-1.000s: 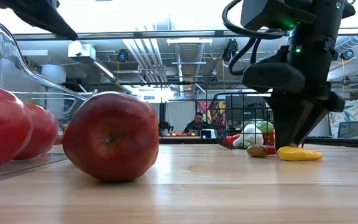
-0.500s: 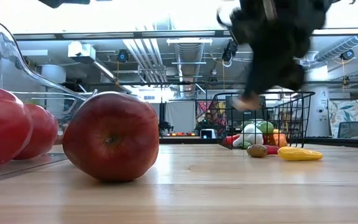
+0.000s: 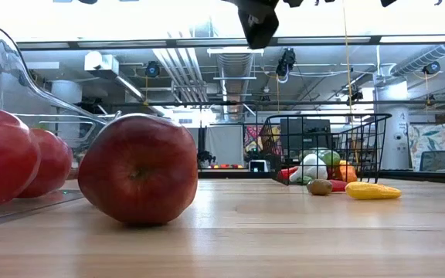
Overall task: Sort produce into baskets
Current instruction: Put the mushroom into the white bin
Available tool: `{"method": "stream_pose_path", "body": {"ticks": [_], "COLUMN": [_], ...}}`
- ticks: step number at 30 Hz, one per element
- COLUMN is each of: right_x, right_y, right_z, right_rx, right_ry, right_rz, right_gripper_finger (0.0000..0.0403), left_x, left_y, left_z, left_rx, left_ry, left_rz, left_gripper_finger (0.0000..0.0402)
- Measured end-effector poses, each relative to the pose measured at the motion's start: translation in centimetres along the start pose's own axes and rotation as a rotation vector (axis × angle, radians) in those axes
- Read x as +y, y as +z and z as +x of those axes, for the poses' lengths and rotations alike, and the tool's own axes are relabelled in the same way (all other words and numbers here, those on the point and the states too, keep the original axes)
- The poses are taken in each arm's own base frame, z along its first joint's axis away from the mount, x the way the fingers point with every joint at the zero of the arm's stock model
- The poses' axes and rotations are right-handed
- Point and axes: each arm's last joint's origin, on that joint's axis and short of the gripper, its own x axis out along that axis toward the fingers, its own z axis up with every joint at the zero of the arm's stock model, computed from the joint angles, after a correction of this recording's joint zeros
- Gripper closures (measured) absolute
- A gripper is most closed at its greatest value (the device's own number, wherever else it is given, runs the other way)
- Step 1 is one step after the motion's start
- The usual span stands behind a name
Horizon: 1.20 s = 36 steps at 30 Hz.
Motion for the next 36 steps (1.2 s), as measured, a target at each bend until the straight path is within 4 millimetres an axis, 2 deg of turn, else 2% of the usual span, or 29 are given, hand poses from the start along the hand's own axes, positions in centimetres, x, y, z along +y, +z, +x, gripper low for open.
{"method": "stream_pose_path", "body": {"ticks": [7, 15, 22, 29, 32, 36], "right_x": [-0.1, 0.2, 0.3, 0.3, 0.3, 0.3], "right_y": [0.1, 1.7, 2.6, 2.4, 2.4, 2.4], "right_z": [0.4, 0.7, 0.8, 0.8, 0.8, 0.8], "right_rx": [-0.059, -0.095, -0.118, -0.095, -0.097, -0.097], "right_ry": [0.003, 0.005, 0.005, 0.005, 0.004, 0.004], "right_rz": [-0.077, -0.151, -0.2, -0.203, -0.202, -0.203], "right_gripper_finger": [0.0333, 0.0333, 0.0333, 0.0333, 0.0333, 0.0333], "left_x": [1.1, 2.5, 2.0, 1.7, 1.8, 1.9], "left_y": [-0.6, -1.1, -1.9, -1.9, -2.1, -2.4], "left_z": [0.7, 1.6, 3.2, 3.8, 4.0, 4.4], "left_rx": [-0.1, -0.234, -0.297, -0.361, -0.36, -0.346], "left_ry": [-0.032, -0.101, -0.101, -0.11, -0.103, -0.096], "left_rz": [-0.005, -0.069, -0.027, -0.006, -0.003, -0.005], "left_gripper_finger": [0.0196, 0.0196, 0.0196, 0.0198, 0.0211, 0.0249]}}
